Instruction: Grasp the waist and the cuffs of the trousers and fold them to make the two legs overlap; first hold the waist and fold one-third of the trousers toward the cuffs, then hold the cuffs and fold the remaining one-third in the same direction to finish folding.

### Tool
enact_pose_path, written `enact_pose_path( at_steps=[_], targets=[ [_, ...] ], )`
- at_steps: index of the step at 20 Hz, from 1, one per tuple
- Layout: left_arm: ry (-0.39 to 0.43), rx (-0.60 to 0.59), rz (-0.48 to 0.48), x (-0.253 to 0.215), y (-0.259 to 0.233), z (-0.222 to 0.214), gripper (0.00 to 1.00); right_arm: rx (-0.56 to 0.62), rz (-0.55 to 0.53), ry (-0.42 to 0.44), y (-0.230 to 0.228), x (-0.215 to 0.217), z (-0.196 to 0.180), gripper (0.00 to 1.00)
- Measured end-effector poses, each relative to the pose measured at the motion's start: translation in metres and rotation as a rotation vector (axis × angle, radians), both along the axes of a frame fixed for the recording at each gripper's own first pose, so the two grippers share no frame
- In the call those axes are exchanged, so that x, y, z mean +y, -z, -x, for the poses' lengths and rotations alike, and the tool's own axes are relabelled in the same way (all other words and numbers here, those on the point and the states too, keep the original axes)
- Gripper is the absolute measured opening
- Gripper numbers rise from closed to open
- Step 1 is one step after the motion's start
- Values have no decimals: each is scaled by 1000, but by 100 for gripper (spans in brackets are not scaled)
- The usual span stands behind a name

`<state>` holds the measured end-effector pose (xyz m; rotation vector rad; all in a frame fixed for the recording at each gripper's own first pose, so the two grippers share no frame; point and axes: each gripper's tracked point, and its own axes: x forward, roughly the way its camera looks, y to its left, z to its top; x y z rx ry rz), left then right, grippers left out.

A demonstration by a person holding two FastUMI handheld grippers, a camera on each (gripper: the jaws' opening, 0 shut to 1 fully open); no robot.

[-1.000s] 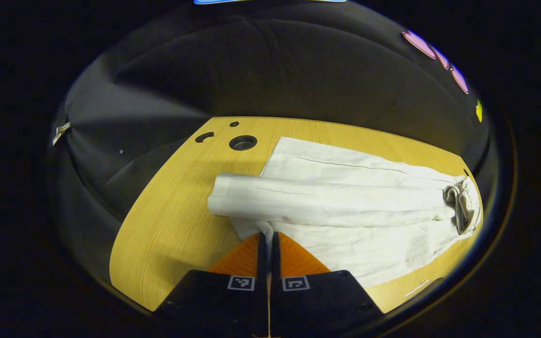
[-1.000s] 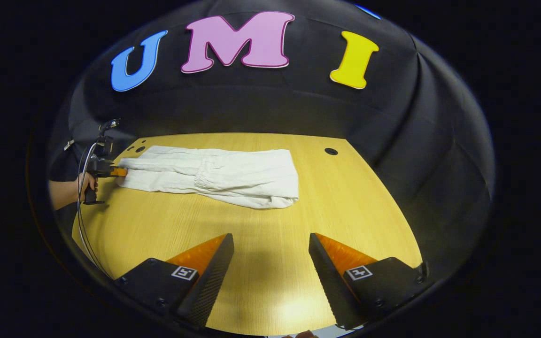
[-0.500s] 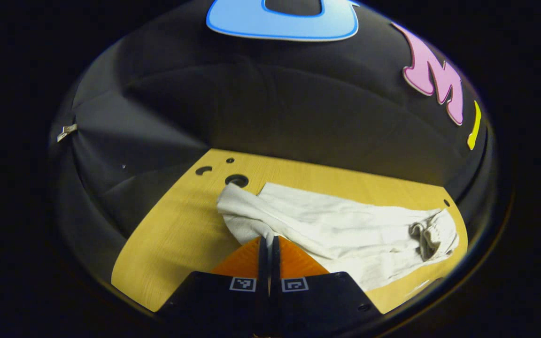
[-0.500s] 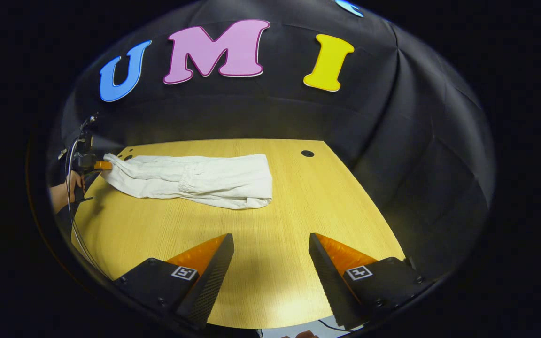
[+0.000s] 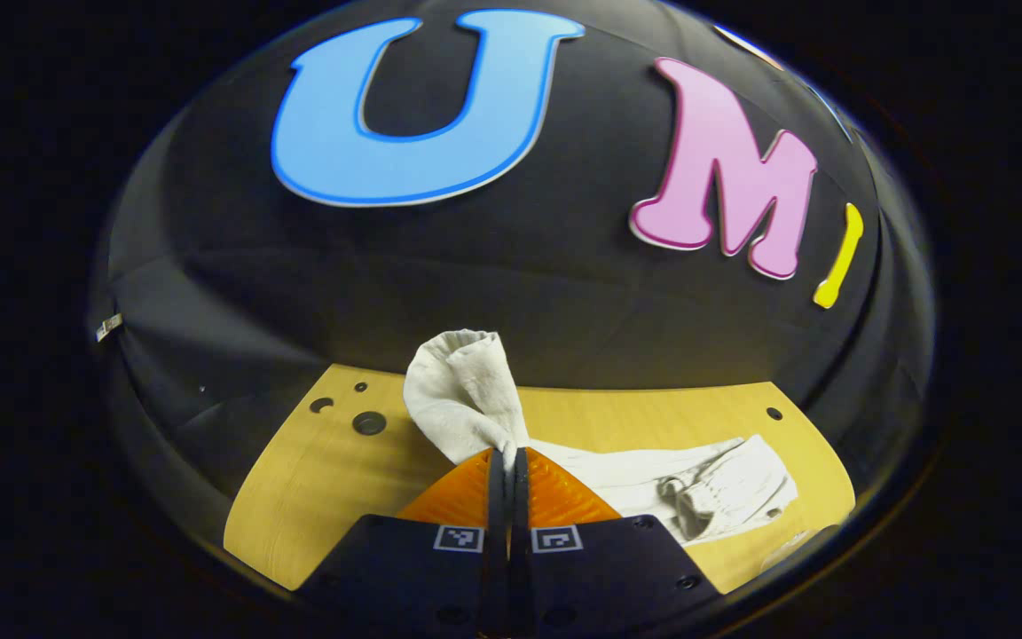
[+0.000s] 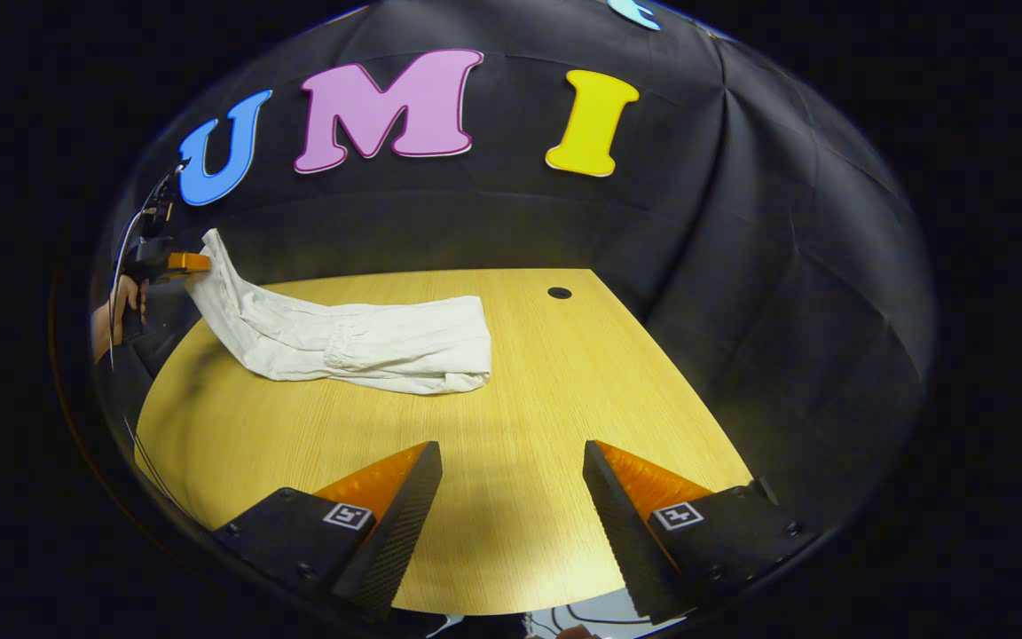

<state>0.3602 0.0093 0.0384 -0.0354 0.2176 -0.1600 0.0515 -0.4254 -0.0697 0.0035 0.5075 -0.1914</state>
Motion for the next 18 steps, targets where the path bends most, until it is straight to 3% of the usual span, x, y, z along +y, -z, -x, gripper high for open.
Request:
enact_pose_path(
  at_steps=[10,18],
  targets=[
    [159,-37,-28,-204,-50,20,5,-8,-115,3,15,-84,-24,98],
    [240,73,55,-356,4,20,5,12,-161,-21,31,-141,-31,100]
  ],
)
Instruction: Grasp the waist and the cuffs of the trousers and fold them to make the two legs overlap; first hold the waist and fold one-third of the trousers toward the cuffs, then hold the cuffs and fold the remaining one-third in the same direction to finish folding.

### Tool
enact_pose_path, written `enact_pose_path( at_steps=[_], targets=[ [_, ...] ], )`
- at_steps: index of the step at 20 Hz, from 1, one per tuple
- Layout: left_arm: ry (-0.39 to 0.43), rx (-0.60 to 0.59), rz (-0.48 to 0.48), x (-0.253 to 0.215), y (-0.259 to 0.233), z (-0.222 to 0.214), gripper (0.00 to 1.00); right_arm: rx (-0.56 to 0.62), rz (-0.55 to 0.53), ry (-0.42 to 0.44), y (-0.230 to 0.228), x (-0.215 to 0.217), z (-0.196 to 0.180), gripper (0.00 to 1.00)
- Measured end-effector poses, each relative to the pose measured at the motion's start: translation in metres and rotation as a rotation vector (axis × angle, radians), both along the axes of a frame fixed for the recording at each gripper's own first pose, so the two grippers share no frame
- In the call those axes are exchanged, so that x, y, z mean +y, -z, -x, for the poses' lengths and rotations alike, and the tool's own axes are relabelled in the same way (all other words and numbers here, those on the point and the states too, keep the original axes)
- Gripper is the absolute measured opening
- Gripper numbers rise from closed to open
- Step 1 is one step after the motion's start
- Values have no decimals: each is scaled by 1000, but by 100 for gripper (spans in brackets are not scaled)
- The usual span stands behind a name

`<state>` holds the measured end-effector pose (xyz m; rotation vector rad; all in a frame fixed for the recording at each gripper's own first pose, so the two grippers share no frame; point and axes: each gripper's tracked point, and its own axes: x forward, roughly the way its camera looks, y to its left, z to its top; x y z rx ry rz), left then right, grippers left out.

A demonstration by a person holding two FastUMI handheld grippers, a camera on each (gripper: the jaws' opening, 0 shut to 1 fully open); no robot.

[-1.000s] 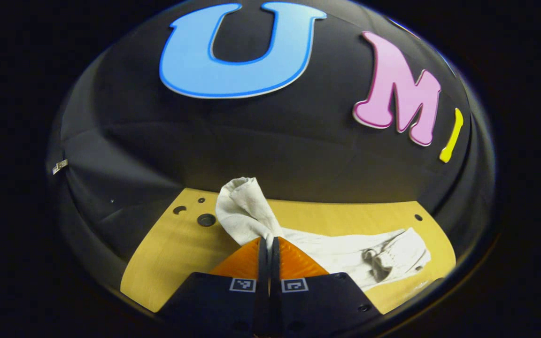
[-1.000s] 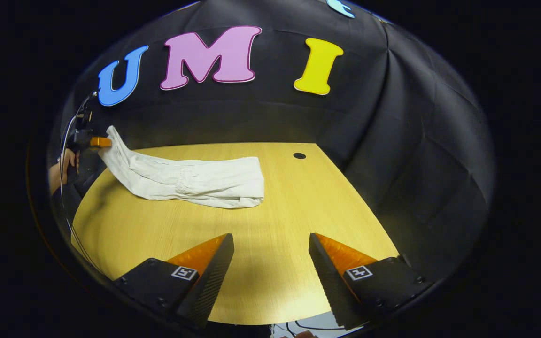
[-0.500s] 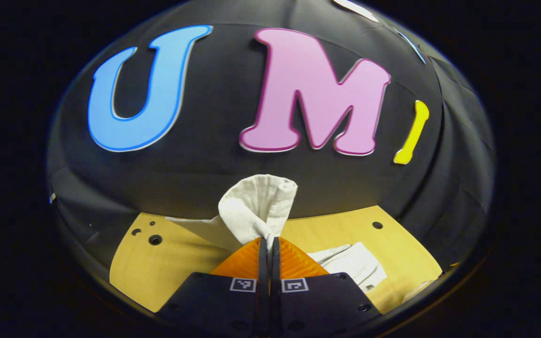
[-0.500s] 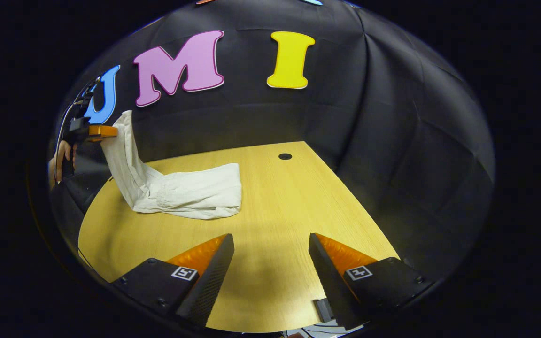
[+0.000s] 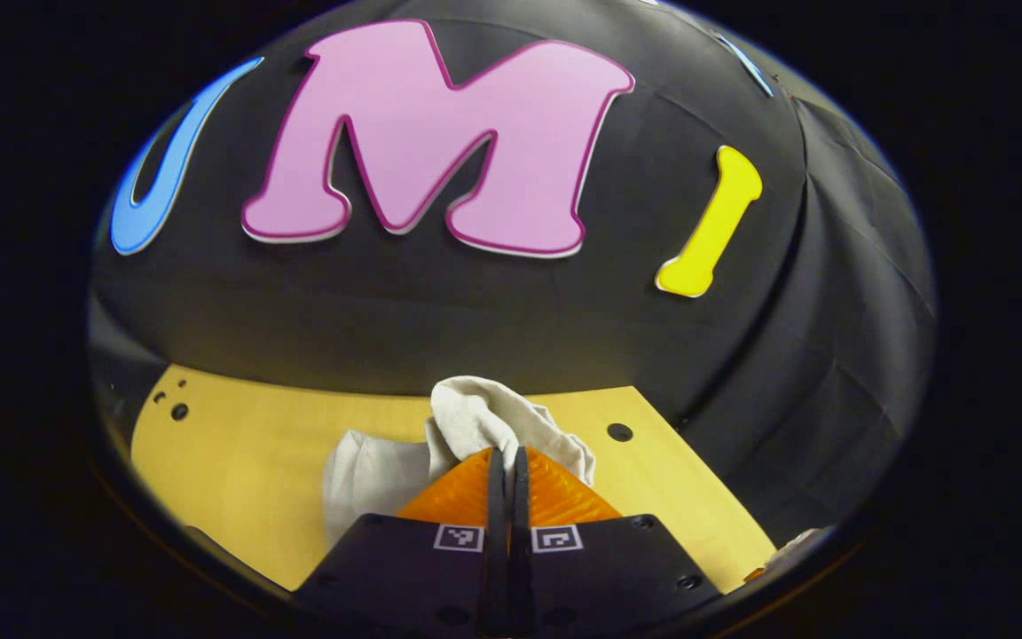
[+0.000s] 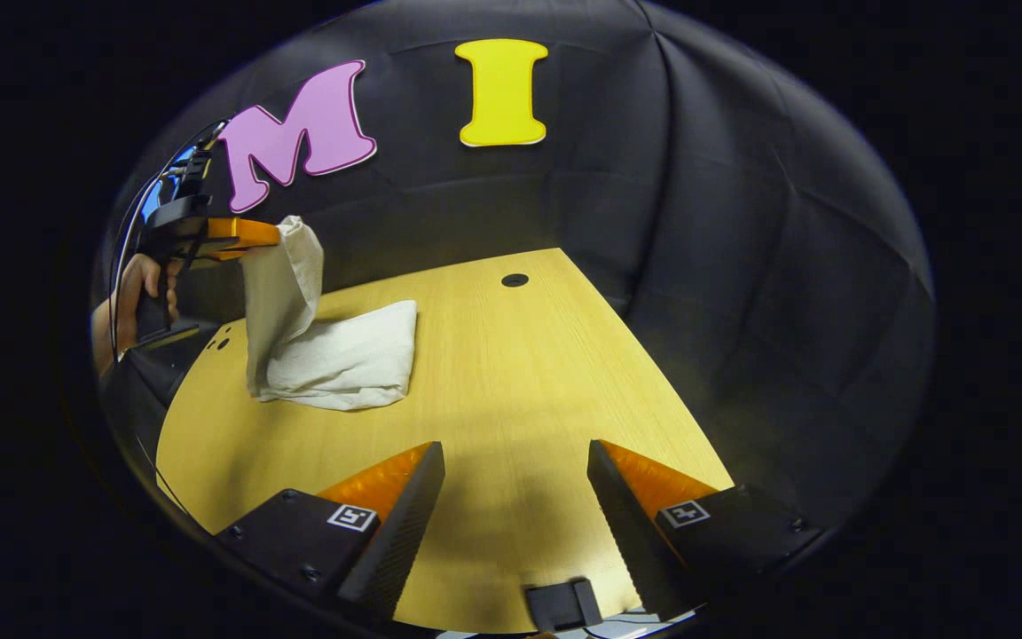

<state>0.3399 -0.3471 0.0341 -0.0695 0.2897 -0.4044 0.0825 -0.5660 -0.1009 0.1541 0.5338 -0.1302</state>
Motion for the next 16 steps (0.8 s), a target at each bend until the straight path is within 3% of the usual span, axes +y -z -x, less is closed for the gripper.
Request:
enact_pose_path(
  at_steps=[4,7,9,10,11,13,14,16],
  targets=[
    [-4,70,9,-40,39,-2,5,10,-26,-15,8,-13,5,99],
    [-19,109,-38,-55,64,0,5,28,-31,-34,16,-16,13,100],
    [-10,113,-80,-66,75,2,12,34,-31,-46,20,-17,13,100],
    [10,109,-89,-71,78,7,29,33,-34,-48,20,-16,13,99],
    [32,102,-94,-76,78,15,19,30,-39,-49,20,-15,12,99],
    [68,83,-107,-76,75,29,60,25,-50,-46,18,-12,9,100],
    [72,69,-116,-73,71,35,58,21,-53,-47,17,-8,5,100],
    [60,27,-154,-56,63,48,85,18,-46,-50,17,-2,6,99]
  ],
)
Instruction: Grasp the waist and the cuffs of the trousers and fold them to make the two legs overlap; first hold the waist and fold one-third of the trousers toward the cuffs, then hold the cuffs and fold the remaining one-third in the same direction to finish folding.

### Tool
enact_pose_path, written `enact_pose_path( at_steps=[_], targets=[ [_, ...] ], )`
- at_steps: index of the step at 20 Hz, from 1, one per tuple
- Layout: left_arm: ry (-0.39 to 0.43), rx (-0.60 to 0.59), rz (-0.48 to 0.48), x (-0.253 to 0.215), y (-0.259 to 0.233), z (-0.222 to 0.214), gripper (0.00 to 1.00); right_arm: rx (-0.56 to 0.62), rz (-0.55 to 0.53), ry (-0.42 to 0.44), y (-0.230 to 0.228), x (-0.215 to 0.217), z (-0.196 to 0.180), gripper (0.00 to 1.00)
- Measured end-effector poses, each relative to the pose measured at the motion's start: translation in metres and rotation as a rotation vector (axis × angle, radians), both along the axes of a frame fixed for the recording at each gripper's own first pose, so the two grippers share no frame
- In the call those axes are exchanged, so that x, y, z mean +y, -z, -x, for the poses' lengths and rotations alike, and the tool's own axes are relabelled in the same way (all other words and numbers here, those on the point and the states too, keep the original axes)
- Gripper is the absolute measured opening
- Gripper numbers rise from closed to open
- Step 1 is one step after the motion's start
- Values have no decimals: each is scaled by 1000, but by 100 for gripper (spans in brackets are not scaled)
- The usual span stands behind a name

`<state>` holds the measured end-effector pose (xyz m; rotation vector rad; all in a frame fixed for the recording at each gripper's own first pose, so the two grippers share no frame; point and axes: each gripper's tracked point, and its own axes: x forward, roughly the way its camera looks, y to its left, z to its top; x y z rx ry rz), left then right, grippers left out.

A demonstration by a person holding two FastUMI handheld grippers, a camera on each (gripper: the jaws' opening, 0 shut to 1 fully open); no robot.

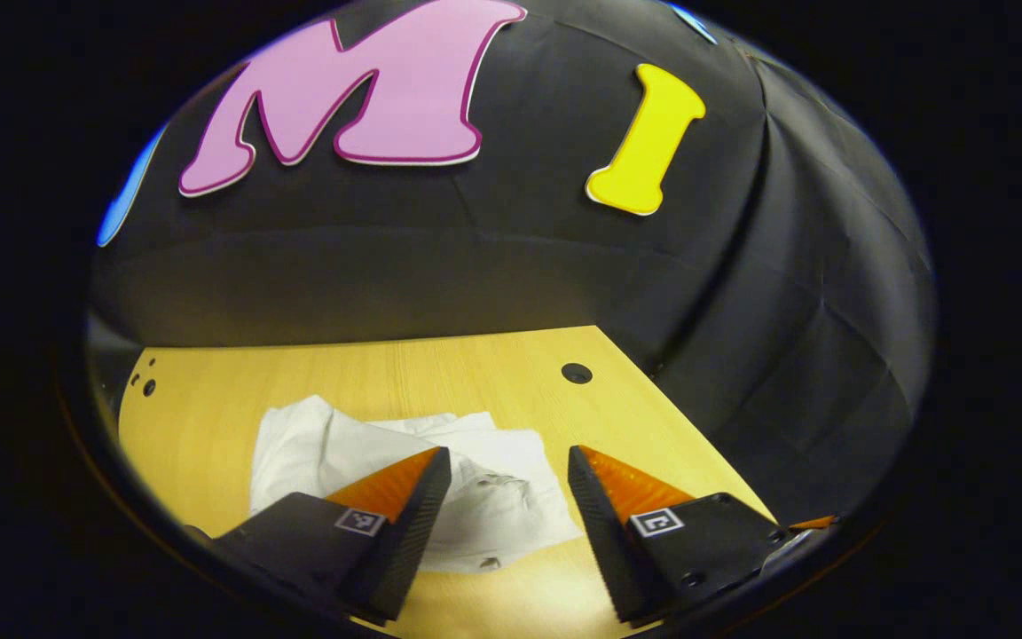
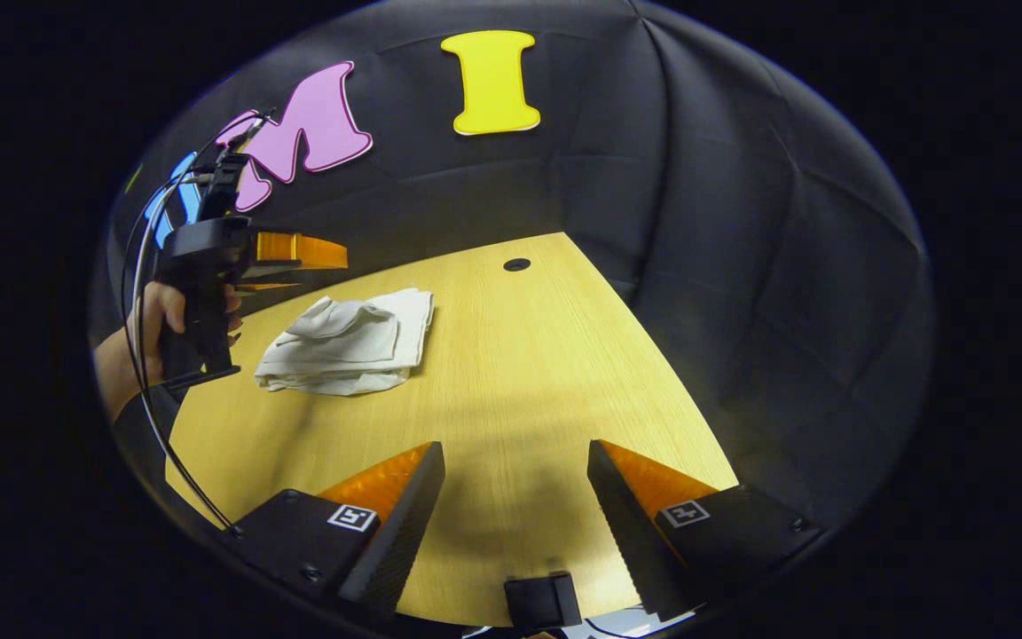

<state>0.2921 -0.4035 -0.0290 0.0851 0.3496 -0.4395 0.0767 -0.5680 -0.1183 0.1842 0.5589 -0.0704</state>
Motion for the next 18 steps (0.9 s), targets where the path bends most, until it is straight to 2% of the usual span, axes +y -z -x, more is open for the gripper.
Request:
enact_pose_path(
  at_steps=[1,2,3,4,6,10,14,18],
  targets=[
    [-15,-26,-27,13,-6,8,87,1,0,-4,0,5,0,99],
    [-25,-52,-44,24,-11,16,96,-1,-4,-7,-2,12,-2,99],
    [-35,-78,-54,37,-18,26,93,-8,-9,-11,-5,18,-3,99],
    [-45,-103,-60,52,-23,37,97,-18,-9,-14,-11,24,-4,99],
    [-75,-137,-49,82,-33,64,97,-39,6,-16,-22,32,-4,100],
    [-154,-158,43,151,-46,122,96,-100,16,-21,-53,62,2,99],
    [-237,-120,92,220,-33,173,96,-132,51,-39,-67,96,23,100],
    [-319,-147,66,279,-18,223,96,-150,65,-73,-75,135,56,99]
  ],
)
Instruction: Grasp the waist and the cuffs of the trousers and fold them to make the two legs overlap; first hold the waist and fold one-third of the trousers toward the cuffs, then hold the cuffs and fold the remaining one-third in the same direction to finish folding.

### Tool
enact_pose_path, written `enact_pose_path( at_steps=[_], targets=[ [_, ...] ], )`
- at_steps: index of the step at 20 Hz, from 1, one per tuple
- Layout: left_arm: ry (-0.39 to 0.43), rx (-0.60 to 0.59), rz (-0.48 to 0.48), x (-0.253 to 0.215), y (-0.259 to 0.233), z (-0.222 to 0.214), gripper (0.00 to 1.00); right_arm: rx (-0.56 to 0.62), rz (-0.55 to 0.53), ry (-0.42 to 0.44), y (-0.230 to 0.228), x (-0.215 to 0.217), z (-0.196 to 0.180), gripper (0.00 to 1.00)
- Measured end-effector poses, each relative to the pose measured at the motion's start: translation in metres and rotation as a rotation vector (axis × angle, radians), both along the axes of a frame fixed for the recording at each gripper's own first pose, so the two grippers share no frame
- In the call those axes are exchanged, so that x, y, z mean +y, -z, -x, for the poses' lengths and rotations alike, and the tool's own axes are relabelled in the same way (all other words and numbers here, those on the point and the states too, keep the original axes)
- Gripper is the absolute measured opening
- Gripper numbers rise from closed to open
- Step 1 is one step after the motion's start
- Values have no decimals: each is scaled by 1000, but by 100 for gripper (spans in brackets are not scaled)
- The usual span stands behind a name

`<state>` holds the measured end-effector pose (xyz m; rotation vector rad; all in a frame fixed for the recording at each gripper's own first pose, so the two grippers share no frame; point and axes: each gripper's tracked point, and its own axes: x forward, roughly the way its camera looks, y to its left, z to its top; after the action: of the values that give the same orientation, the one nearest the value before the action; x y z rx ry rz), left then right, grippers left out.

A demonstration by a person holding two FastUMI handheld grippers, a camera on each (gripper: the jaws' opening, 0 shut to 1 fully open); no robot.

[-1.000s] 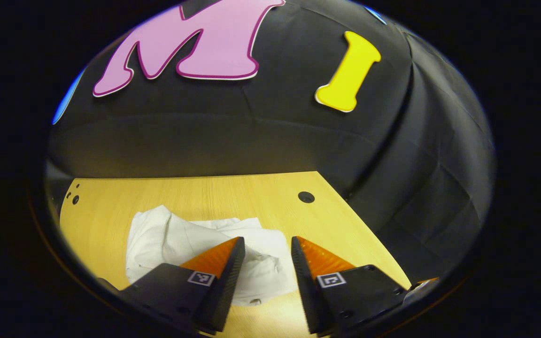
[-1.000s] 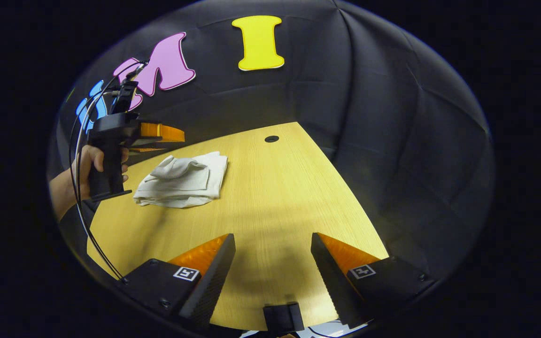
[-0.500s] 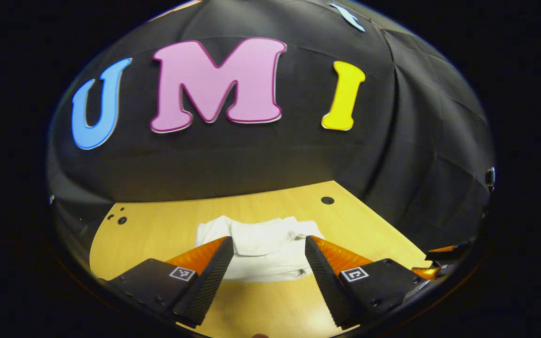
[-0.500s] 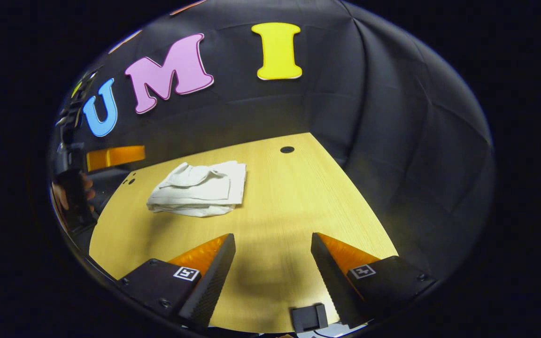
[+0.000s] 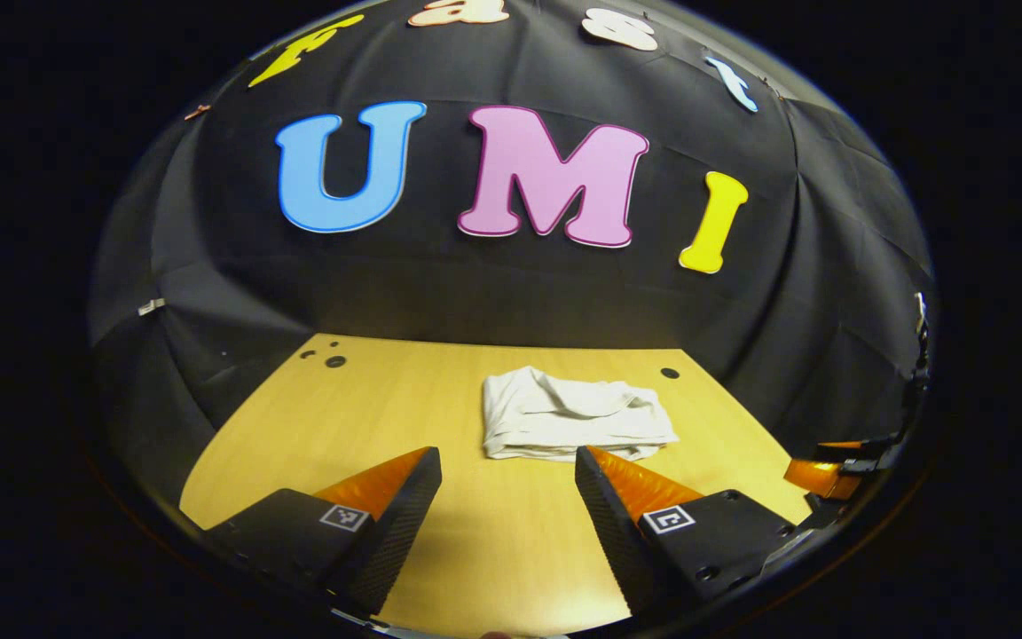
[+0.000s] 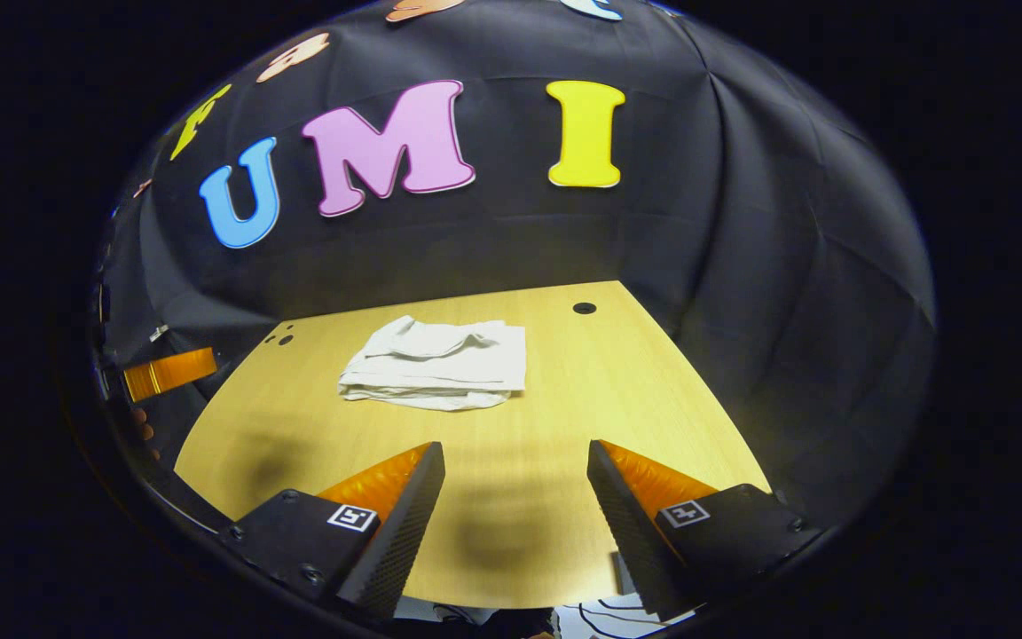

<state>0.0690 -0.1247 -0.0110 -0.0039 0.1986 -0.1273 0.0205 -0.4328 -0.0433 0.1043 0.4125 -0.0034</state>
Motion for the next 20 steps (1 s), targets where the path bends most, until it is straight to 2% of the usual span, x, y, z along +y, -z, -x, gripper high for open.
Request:
enact_pose_path(
  at_steps=[5,9,11,14,15,16,20],
  targets=[
    [-79,44,91,32,35,62,96,-7,3,-56,12,54,36,99],
    [-106,18,89,41,56,101,96,-28,-53,-83,4,92,54,99],
    [-104,45,87,42,68,112,96,-55,-86,-70,-4,99,63,99],
    [-69,78,105,39,73,121,96,-45,-78,-71,-2,106,69,99],
    [-67,78,107,40,72,122,92,-34,-80,-81,2,110,72,99],
    [-61,74,110,40,70,121,96,-24,-79,-93,3,114,76,99],
    [-41,47,87,38,64,117,96,-64,-66,-89,-10,114,77,99]
  ],
)
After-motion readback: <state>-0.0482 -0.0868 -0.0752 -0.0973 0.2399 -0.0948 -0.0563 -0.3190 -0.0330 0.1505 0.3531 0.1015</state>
